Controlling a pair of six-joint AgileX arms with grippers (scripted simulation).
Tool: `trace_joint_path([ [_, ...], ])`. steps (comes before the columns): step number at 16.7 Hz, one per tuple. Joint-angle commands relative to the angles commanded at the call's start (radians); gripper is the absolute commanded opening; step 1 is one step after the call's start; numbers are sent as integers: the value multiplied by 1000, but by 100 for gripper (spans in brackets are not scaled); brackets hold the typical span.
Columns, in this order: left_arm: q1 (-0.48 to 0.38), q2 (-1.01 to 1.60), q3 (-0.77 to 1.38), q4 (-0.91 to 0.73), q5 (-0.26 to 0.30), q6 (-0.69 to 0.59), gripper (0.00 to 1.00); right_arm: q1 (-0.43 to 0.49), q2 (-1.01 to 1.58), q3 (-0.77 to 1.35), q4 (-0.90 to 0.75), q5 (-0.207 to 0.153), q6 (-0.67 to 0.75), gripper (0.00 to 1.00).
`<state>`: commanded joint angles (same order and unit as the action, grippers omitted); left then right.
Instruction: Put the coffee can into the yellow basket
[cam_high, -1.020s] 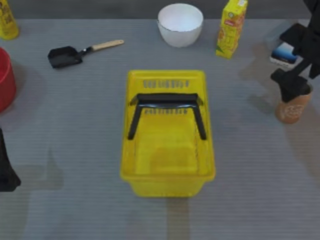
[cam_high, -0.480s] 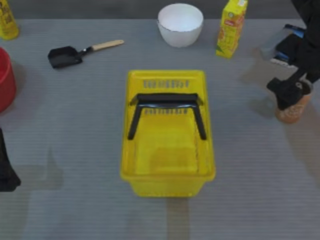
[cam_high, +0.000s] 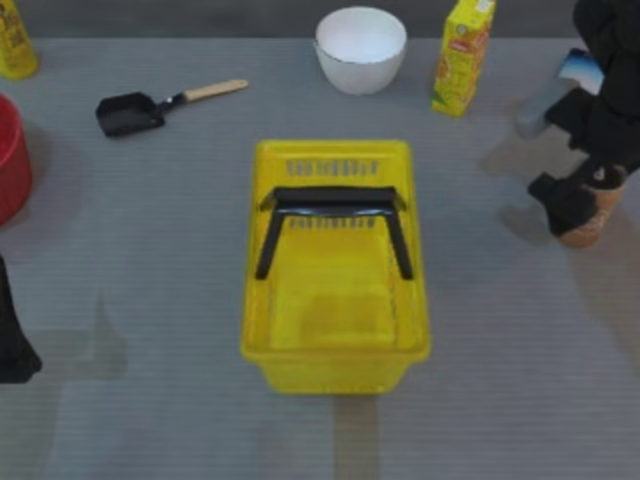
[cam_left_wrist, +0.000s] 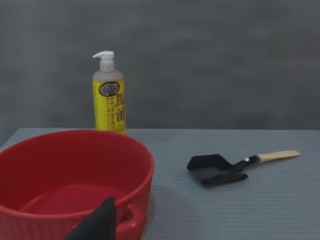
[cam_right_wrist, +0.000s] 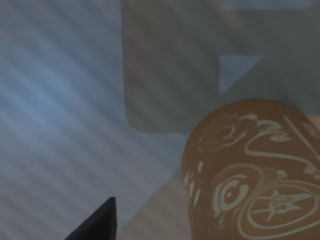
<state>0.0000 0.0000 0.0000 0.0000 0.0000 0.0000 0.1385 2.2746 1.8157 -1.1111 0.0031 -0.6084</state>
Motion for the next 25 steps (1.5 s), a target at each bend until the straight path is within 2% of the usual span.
trace_joint_path([
  [12, 0, 0, 0, 0, 0, 0, 100, 0, 0, 0, 0, 0, 0, 2],
  [22, 0, 0, 0, 0, 0, 0, 100, -3, -2, 0, 0, 0, 1, 0],
  [25, 0, 0, 0, 0, 0, 0, 100, 8, -4, -14, 56, -40, 19, 0],
])
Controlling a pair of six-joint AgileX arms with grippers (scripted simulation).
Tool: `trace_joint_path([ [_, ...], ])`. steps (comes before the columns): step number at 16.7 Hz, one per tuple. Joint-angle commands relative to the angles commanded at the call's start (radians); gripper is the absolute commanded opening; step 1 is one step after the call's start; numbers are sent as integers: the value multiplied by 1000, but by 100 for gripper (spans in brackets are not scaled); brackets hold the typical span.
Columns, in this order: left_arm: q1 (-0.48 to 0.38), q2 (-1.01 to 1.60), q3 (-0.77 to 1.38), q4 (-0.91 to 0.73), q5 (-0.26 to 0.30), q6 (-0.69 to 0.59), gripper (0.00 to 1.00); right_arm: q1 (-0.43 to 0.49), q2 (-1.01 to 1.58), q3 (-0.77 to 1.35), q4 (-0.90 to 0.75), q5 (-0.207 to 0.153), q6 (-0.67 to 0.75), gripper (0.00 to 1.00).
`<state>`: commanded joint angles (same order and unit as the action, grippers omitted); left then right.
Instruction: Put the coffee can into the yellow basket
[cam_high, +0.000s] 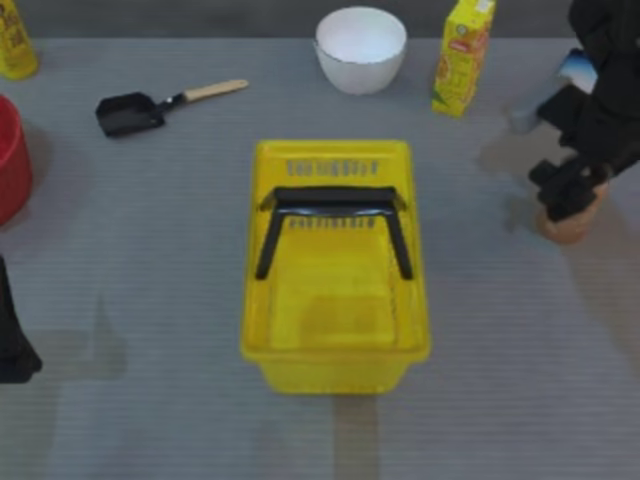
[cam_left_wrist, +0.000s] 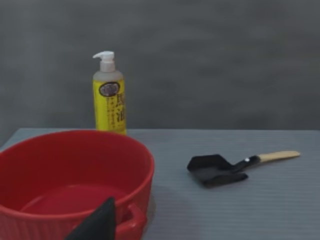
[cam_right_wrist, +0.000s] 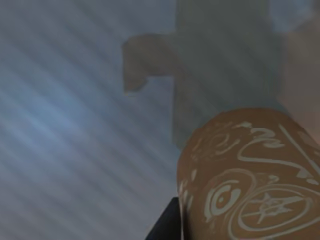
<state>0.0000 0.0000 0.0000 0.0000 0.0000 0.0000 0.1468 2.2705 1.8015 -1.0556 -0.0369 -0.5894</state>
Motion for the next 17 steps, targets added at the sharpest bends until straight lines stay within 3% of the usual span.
trace_joint_path([
  [3, 0, 0, 0, 0, 0, 0, 100, 19, -7, -35, 148, -95, 49, 0],
  [6, 0, 0, 0, 0, 0, 0, 100, 44, -20, -91, 378, -231, 125, 0],
  [17, 0, 0, 0, 0, 0, 0, 100, 151, -145, -412, 1485, -842, 491, 0],
])
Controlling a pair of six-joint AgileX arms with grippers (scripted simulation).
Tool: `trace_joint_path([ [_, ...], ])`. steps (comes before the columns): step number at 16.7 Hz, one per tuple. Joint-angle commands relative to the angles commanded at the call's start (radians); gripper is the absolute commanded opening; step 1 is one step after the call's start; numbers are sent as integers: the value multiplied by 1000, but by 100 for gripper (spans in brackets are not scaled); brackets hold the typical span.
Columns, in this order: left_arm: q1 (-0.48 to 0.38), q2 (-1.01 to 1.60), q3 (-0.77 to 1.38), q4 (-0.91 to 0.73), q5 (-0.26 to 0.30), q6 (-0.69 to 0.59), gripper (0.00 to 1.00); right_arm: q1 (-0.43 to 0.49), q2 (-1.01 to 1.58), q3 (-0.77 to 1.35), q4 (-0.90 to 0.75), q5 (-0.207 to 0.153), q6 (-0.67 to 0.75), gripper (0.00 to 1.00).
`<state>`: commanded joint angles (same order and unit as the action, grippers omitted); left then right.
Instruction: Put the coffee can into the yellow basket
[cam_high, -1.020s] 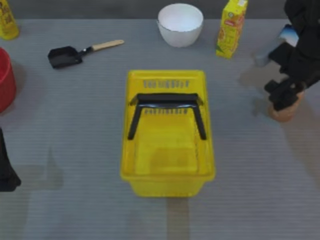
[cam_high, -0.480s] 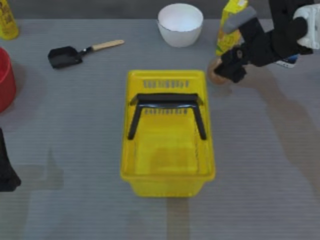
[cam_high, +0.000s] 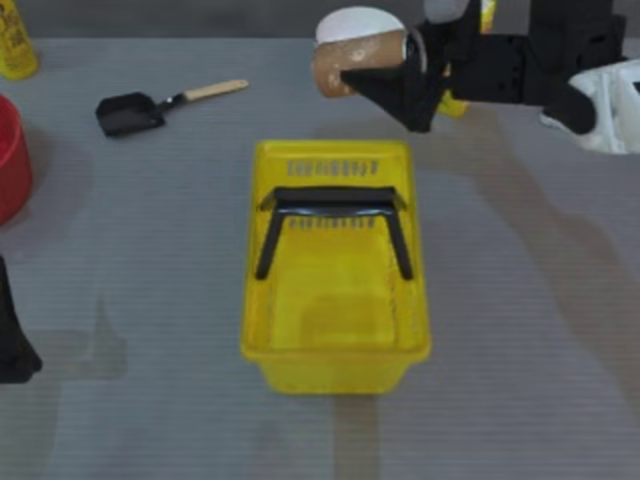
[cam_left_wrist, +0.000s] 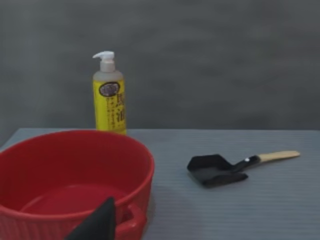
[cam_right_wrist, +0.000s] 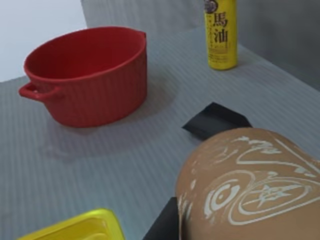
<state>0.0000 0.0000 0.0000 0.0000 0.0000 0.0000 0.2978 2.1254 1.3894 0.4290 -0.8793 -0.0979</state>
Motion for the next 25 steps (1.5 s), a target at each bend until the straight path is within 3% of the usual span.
trace_joint_path([
  [4, 0, 0, 0, 0, 0, 0, 100, 28, -62, -92, 270, -161, 94, 0],
  [7, 0, 0, 0, 0, 0, 0, 100, 38, -91, -125, 362, -224, 128, 0],
  [14, 0, 0, 0, 0, 0, 0, 100, 37, -74, -129, 386, -232, 132, 0],
  [21, 0, 0, 0, 0, 0, 0, 100, 43, 128, -200, 665, -228, 128, 0],
  [25, 0, 0, 0, 0, 0, 0, 100, 44, 154, -212, 696, -226, 127, 0],
])
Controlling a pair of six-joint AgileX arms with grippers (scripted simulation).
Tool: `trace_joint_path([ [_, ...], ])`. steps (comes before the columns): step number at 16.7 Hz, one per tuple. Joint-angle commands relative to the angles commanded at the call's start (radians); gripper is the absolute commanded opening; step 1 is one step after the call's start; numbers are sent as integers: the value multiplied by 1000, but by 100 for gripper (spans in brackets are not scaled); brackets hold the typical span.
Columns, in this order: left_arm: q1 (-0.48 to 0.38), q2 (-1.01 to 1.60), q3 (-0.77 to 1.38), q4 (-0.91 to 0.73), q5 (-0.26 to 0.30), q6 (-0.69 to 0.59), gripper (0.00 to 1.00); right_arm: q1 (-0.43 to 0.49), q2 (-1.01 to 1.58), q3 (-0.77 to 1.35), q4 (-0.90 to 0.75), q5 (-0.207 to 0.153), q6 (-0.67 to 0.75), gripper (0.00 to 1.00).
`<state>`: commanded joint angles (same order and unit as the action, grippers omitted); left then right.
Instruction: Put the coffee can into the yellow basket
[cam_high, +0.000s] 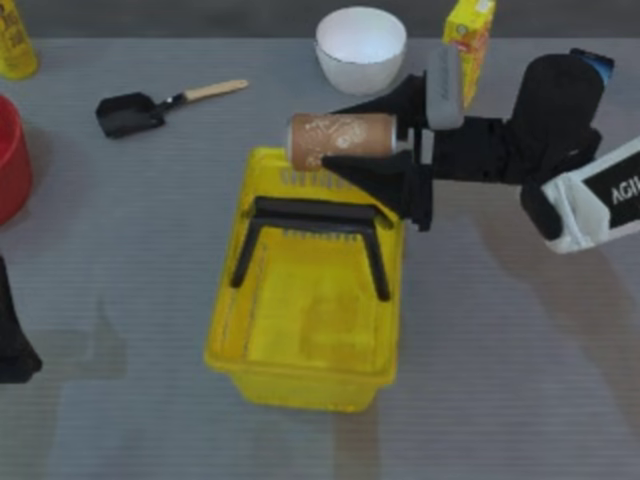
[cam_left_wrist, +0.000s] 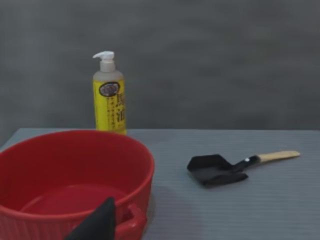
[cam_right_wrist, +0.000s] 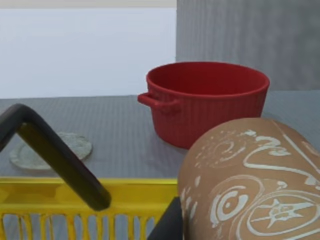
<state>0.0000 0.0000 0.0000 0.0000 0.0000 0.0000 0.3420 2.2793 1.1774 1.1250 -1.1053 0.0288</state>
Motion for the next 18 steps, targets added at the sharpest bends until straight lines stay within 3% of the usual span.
trace_joint_path([
  [1, 0, 0, 0, 0, 0, 0, 100, 0, 0, 0, 0, 0, 0, 0],
  [14, 0, 0, 0, 0, 0, 0, 100, 0, 0, 0, 0, 0, 0, 98],
  [18, 0, 0, 0, 0, 0, 0, 100, 0, 0, 0, 0, 0, 0, 100],
])
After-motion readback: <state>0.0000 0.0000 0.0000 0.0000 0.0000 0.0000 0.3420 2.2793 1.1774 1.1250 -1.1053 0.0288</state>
